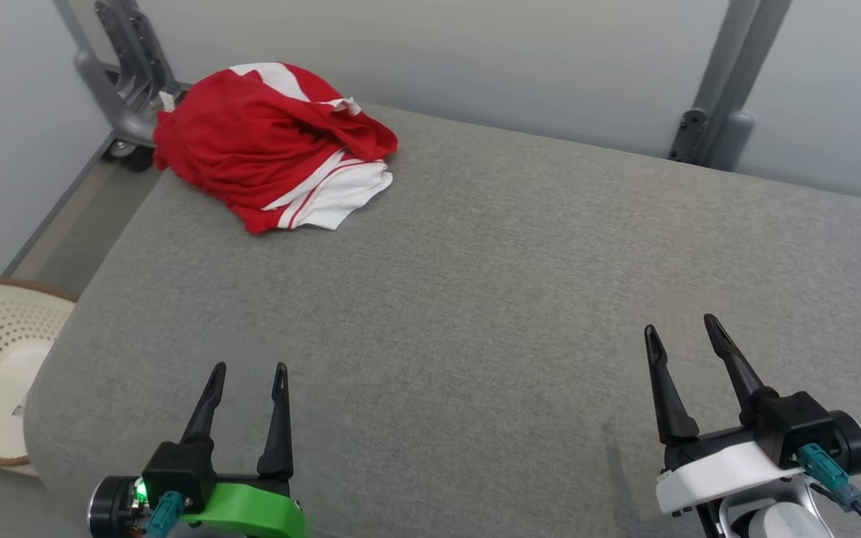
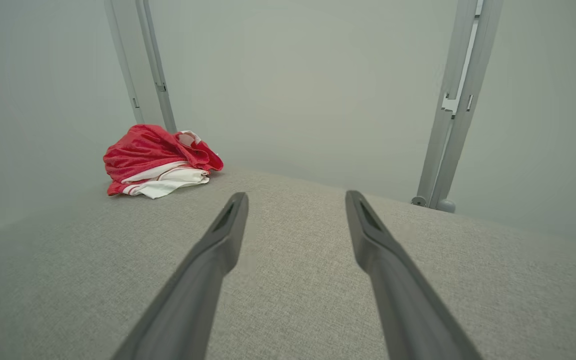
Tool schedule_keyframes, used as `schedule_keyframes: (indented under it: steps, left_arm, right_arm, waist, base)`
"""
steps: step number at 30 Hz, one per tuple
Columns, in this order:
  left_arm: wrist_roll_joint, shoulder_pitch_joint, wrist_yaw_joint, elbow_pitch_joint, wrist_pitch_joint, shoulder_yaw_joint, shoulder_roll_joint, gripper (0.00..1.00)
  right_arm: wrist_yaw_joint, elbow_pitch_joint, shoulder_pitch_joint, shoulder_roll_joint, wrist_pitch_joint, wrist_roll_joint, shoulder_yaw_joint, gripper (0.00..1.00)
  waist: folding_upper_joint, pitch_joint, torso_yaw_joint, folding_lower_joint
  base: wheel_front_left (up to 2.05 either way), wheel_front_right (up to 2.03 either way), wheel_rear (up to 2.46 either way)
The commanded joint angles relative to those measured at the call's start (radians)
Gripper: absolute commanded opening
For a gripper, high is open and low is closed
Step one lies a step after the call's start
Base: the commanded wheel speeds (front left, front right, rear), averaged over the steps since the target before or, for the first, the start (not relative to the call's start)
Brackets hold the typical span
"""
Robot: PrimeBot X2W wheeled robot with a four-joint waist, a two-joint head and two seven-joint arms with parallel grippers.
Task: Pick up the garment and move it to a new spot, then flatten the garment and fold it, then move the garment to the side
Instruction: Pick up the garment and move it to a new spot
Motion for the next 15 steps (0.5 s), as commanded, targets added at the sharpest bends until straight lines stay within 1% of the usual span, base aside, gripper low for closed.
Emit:
schedule_keyframes:
  steps: [1, 5, 8, 12, 15]
  left_arm:
    - [-0.012, -0.013, 0.005, -0.005, -0.001, 0.001, 0.004, 1.00]
    - [-0.021, -0.016, 0.012, -0.011, -0.001, -0.004, 0.004, 1.00]
    - [-0.033, -0.012, 0.021, -0.016, -0.001, -0.006, 0.004, 1.00]
    - [-0.050, -0.010, 0.031, -0.026, -0.001, -0.005, 0.003, 1.00]
    - [-0.066, -0.020, 0.038, -0.039, -0.001, 0.001, 0.003, 1.00]
  right_arm:
    - [0.000, -0.002, -0.013, -0.004, -0.003, -0.005, 0.003, 1.00]
    - [0.000, -0.001, -0.024, -0.004, -0.003, -0.020, 0.011, 1.00]
    - [0.000, 0.000, -0.030, -0.004, -0.003, -0.030, 0.020, 1.00]
    - [0.000, -0.004, -0.044, -0.004, -0.003, -0.046, 0.028, 1.00]
    - [0.000, -0.008, -0.059, -0.004, -0.003, -0.061, 0.034, 1.00]
  waist:
    - [0.0000, 0.028, 0.100, 0.0000]
    - [0.0000, 0.049, 0.142, 0.0000]
    - [0.0000, 0.064, 0.159, 0.0000]
    - [0.0000, 0.094, 0.165, 0.0000]
    - [0.0000, 0.126, 0.157, 0.0000]
  base:
    - [0.00, 0.00, 0.00]
    - [0.00, 0.00, 0.00]
    - [0.00, 0.00, 0.00]
    - [0.00, 0.00, 0.00]
    - [0.00, 0.00, 0.00]
